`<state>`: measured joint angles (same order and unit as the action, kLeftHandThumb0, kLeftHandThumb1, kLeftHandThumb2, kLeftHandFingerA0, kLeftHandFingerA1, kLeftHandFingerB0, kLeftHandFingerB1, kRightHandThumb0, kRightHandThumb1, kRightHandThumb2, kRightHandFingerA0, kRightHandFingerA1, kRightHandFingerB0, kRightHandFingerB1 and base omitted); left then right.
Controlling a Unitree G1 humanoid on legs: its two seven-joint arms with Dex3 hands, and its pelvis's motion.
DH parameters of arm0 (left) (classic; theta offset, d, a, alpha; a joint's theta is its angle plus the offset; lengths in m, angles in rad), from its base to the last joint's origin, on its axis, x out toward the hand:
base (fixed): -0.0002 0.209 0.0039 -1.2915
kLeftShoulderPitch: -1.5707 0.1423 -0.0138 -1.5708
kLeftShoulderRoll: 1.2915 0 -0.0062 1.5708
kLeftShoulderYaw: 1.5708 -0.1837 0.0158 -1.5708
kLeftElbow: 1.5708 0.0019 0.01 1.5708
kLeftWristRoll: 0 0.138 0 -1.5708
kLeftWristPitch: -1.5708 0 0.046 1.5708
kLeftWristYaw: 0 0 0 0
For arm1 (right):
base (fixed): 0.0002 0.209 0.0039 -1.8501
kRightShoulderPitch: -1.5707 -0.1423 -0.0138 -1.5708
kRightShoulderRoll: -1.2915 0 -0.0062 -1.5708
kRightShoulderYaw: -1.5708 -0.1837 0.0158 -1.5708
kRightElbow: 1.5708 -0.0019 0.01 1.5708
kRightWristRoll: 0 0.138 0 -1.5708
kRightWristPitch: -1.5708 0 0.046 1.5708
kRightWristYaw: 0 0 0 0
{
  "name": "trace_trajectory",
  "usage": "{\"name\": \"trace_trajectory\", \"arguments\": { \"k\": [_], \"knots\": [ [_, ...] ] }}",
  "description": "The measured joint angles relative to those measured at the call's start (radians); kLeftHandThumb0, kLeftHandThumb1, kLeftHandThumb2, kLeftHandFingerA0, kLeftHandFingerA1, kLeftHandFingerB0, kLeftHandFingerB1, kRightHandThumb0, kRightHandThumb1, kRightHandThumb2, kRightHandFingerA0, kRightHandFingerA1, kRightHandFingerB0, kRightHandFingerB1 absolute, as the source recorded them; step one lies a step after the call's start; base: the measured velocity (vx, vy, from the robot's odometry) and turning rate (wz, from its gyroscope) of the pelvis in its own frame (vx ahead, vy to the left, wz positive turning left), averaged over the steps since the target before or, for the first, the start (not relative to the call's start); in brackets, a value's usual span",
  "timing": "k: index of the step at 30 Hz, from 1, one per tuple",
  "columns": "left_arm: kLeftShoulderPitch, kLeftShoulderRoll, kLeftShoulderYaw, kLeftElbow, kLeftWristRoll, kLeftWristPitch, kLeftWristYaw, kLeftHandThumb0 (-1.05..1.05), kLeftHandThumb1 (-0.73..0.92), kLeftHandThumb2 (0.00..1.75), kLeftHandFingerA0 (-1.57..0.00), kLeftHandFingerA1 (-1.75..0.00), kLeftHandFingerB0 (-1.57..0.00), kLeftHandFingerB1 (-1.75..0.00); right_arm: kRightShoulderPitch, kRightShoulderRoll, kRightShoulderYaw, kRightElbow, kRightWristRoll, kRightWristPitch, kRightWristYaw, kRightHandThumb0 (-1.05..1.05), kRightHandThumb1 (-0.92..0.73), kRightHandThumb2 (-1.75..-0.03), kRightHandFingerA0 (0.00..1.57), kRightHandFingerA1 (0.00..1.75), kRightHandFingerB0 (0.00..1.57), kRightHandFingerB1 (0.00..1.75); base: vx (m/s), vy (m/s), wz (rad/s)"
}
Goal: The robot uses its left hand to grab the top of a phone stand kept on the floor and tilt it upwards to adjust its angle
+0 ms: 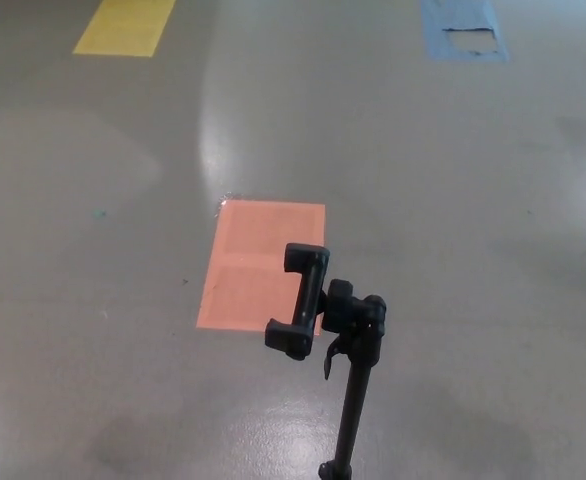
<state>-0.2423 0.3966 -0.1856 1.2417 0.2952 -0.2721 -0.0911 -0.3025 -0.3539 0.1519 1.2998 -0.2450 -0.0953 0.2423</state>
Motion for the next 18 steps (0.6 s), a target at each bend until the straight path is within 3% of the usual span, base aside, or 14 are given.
{"name": "trace_trajectory", "arguments": {
  "k": [1, 6, 7, 8, 9, 16, 17, 18],
  "knots": [
    [-0.001, 0.0, -0.002, -0.017, 0.002, -0.014, 0.009, -0.71, 0.84, 0.67, -0.3, -0.34, -0.09, -0.21, -0.001, 0.0, 0.0, 0.0, 0.0, -0.001, 0.0, -0.66, -0.8, -0.63, 0.23, 0.39, 0.2, 0.31, 0.0, 0.0, 0.0],
    [-0.006, 0.009, -0.017, -0.115, 0.019, -0.077, 0.052, -0.71, 0.86, 0.68, -0.27, -0.33, -0.07, -0.2, -0.001, 0.0, 0.0, -0.001, -0.003, -0.002, 0.001, -0.66, -0.81, -0.64, 0.24, 0.4, 0.2, 0.32, 0.0, 0.0, 0.0],
    [-0.008, 0.018, -0.022, -0.152, 0.024, -0.092, 0.062, -0.75, 0.71, 1.03, -0.23, -0.48, -0.02, -0.25, -0.002, 0.0, 0.0, -0.001, -0.004, -0.003, 0.001, -0.67, -0.81, -0.64, 0.25, 0.41, 0.21, 0.31, 0.0, 0.0, 0.0],
    [-0.008, 0.025, -0.022, -0.178, 0.027, -0.099, 0.067, -0.75, 0.71, 1.03, -0.23, -0.48, -0.02, -0.25, -0.003, 0.0, 0.0, -0.001, -0.004, -0.003, 0.001, -0.67, -0.81, -0.64, 0.25, 0.41, 0.21, 0.31, 0.0, 0.0, 0.0],
    [-0.011, 0.042, -0.023, -0.237, 0.035, -0.116, 0.077, -0.72, 0.86, 0.67, -0.33, -0.34, -0.08, -0.2, -0.005, 0.0, 0.0, -0.001, -0.005, -0.003, 0.001, -0.67, -0.82, -0.65, 0.26, 0.4, 0.21, 0.31, 0.0, 0.0, 0.0],
    [-0.016, 0.116, -0.023, -0.472, 0.07, -0.162, 0.108, -0.7, 0.84, 0.65, -0.38, -0.35, -0.04, -0.25, -0.01, 0.0, 0.002, -0.002, -0.008, -0.003, 0.001, -0.67, -0.8, -0.64, 0.26, 0.41, 0.23, 0.32, 0.0, 0.0, 0.0],
    [-0.016, 0.123, -0.023, -0.497, 0.075, -0.166, 0.109, -0.75, 0.69, 1.0, -0.25, -0.48, -0.01, -0.22, -0.011, 0.0, 0.002, -0.002, -0.009, -0.003, 0.001, -0.66, -0.81, -0.64, 0.24, 0.39, 0.21, 0.31, 0.0, 0.0, 0.0],
    [-0.016, 0.136, -0.023, -0.543, 0.084, -0.171, 0.113, -0.75, 0.69, 1.0, -0.25, -0.48, -0.01, -0.22, -0.011, 0.0, 0.002, -0.002, -0.009, -0.003, 0.001, -0.66, -0.81, -0.64, 0.24, 0.39, 0.21, 0.31, 0.0, 0.0, 0.0]
  ]
}}
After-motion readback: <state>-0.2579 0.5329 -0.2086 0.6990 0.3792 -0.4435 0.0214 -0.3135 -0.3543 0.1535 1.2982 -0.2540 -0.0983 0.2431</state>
